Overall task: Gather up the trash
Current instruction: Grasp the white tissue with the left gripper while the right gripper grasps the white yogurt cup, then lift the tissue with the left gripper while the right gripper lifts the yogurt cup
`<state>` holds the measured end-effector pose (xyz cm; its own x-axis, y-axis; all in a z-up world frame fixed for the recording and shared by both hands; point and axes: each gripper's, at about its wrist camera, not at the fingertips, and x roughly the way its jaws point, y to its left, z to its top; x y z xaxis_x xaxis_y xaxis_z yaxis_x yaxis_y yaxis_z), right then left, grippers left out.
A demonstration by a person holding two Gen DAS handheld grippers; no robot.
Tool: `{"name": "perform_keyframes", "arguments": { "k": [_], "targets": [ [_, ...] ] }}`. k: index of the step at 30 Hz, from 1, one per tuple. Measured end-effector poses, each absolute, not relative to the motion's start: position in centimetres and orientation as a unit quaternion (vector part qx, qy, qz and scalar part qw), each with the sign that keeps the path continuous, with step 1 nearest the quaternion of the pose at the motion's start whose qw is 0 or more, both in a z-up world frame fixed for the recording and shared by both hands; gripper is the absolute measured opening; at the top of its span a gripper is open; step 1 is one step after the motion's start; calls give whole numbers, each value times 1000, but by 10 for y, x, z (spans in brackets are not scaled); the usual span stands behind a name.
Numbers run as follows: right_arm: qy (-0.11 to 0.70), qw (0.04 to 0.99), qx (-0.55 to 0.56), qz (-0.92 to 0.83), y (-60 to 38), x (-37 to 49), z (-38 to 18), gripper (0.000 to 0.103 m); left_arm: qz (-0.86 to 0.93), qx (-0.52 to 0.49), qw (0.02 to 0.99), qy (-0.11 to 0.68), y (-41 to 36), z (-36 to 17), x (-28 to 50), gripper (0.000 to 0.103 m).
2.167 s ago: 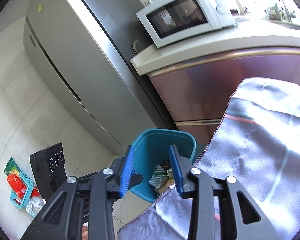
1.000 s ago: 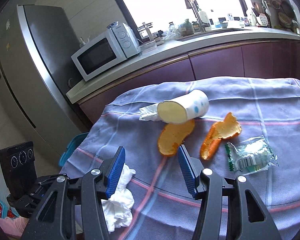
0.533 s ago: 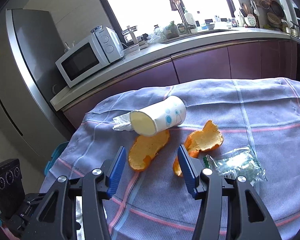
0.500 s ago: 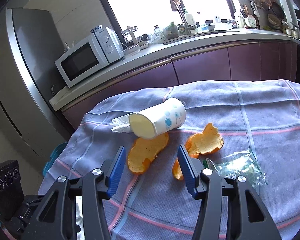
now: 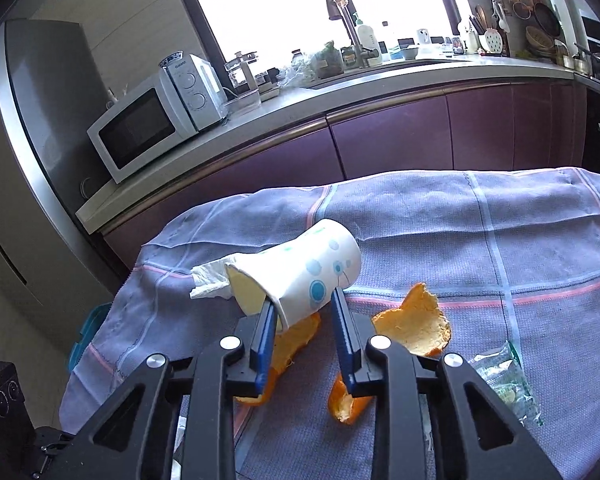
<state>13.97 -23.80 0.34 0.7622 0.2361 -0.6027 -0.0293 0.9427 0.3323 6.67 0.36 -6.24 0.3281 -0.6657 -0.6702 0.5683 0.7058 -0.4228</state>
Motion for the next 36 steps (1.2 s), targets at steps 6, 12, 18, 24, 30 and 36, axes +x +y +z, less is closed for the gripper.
{"name": "perform_keyframes", "arguments": {
  "k": [6, 12, 18, 24, 30, 36],
  "targets": [
    [333, 925, 171, 65, -246, 139, 1, 11, -379, -53, 816, 433, 5, -61, 67, 10],
    [319, 926, 192, 64, -254, 133, 4, 4, -376, -58, 821, 427, 12, -58, 68, 8],
    [305, 926, 205, 83, -255, 121, 12, 4, -370, -63, 827, 418, 22, -55, 69, 8],
    [293, 926, 210, 115, -248, 104, 23, 4, -361, -69, 834, 411, 31, -50, 69, 8],
    [293, 919, 220, 148, -238, 92, 25, 4, -350, -70, 844, 401, 41, -44, 65, 8],
    [298, 912, 225, 169, -228, 86, 22, 4, -339, -72, 853, 391, 53, -36, 62, 8]
  ]
}}
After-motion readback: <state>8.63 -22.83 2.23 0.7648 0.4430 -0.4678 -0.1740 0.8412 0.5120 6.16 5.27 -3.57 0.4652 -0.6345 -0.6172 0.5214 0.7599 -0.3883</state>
